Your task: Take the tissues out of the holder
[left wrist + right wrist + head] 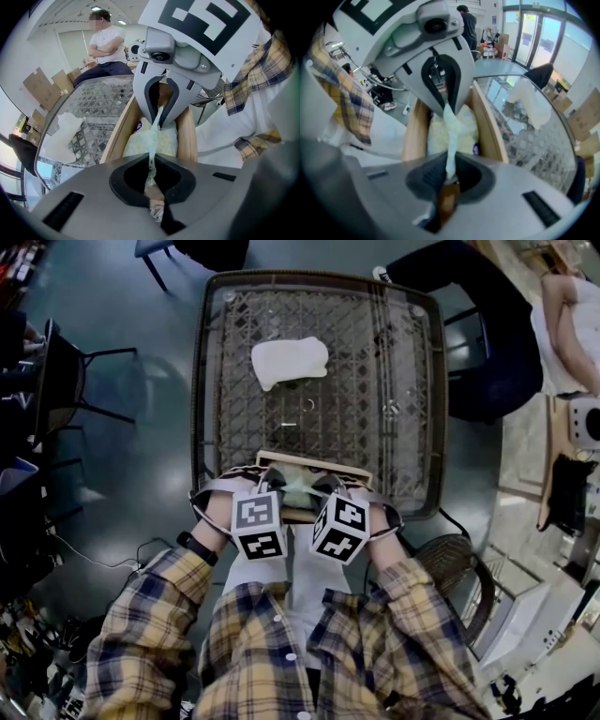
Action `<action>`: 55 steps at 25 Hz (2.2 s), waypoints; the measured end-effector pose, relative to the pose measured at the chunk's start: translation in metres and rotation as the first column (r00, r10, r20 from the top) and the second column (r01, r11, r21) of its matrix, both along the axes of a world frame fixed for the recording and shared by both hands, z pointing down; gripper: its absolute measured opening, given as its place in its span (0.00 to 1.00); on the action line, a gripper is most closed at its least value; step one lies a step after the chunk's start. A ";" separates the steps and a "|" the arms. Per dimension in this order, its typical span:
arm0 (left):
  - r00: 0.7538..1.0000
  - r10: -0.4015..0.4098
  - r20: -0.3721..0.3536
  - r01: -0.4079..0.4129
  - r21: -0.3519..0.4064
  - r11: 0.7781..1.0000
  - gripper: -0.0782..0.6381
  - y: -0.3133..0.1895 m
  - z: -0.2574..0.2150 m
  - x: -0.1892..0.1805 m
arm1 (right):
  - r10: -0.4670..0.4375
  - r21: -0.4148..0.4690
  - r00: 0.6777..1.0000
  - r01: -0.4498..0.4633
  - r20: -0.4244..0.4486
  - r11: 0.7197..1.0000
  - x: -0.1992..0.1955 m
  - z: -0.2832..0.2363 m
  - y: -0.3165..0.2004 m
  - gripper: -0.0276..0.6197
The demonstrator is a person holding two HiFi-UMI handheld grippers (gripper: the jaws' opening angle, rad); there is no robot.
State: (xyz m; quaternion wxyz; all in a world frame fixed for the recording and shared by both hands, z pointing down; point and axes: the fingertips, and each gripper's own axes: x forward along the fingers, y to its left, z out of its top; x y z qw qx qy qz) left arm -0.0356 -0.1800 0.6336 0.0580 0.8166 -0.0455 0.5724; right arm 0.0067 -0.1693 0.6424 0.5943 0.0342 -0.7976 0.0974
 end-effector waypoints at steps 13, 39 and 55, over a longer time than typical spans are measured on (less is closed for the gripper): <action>1.000 0.005 -0.017 -0.005 0.001 1.000 0.12 -0.004 -0.020 0.000 | 0.048 0.004 0.998 -0.048 0.033 0.999 0.000 -0.020 -0.006 0.09; 0.998 0.002 -0.065 -0.005 -0.039 0.999 0.12 -0.033 -0.191 0.009 | 0.022 0.127 0.995 -0.034 0.099 0.991 0.011 -0.190 -0.042 0.09; 0.997 -0.037 -0.069 0.032 -0.067 0.997 0.12 -0.028 -0.221 0.018 | -0.014 0.146 0.995 -0.001 0.103 0.989 0.020 -0.219 -0.042 0.09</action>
